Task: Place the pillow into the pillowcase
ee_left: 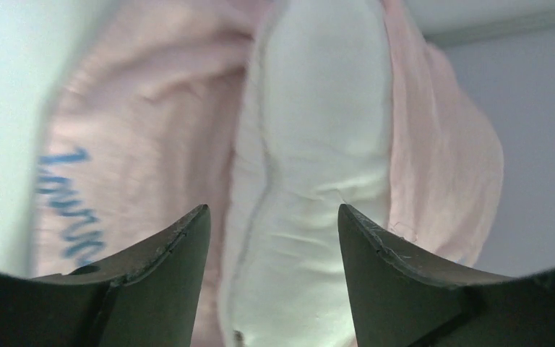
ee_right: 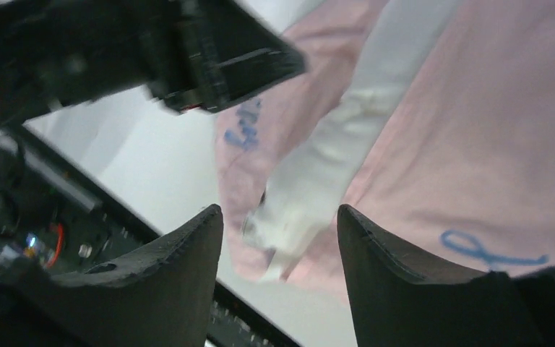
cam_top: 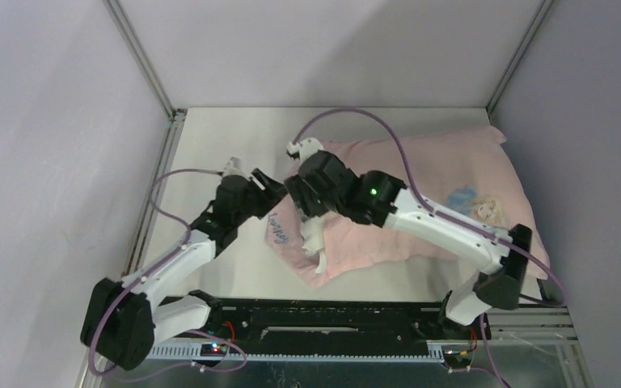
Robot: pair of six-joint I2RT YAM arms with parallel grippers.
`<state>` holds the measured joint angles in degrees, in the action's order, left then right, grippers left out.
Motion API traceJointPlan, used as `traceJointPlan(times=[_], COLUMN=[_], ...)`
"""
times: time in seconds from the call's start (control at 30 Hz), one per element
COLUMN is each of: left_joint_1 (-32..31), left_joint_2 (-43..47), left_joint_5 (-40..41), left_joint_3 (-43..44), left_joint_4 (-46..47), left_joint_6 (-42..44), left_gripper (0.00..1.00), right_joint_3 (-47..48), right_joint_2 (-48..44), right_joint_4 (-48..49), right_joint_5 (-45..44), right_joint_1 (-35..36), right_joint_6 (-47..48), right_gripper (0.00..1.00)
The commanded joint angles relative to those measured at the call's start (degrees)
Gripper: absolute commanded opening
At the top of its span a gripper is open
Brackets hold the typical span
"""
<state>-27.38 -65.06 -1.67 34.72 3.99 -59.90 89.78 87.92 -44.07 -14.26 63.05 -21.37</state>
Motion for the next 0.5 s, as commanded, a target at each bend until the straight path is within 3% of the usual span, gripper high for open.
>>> traceJointPlan(times=[0.0,0.2,0.47], left_joint_1=[8.5,19.0,24.5], left_joint_2=[5.5,7.8,7.8], left_joint_5=[2.3,-3.7,-7.5], left_joint_3=[-1.4,-4.0,-4.3], left_joint_4=[-10.3,-9.4,-7.6], left_joint_6=[4.3,4.7,4.9], left_gripper=[0.69,0.73,0.75], right_joint_3=[10.4,22.3,24.7], right_joint_2=[9.5,22.9,36.7], right_joint_4=[-5.6,-11.6,-11.8], right_joint_5=[-9.8,-22.3,-33.9], right_joint_1=[-1.8,-2.7,-1.3], right_joint_6=[3.5,7.3,12.5], right_gripper=[0.64,0.79,0.94])
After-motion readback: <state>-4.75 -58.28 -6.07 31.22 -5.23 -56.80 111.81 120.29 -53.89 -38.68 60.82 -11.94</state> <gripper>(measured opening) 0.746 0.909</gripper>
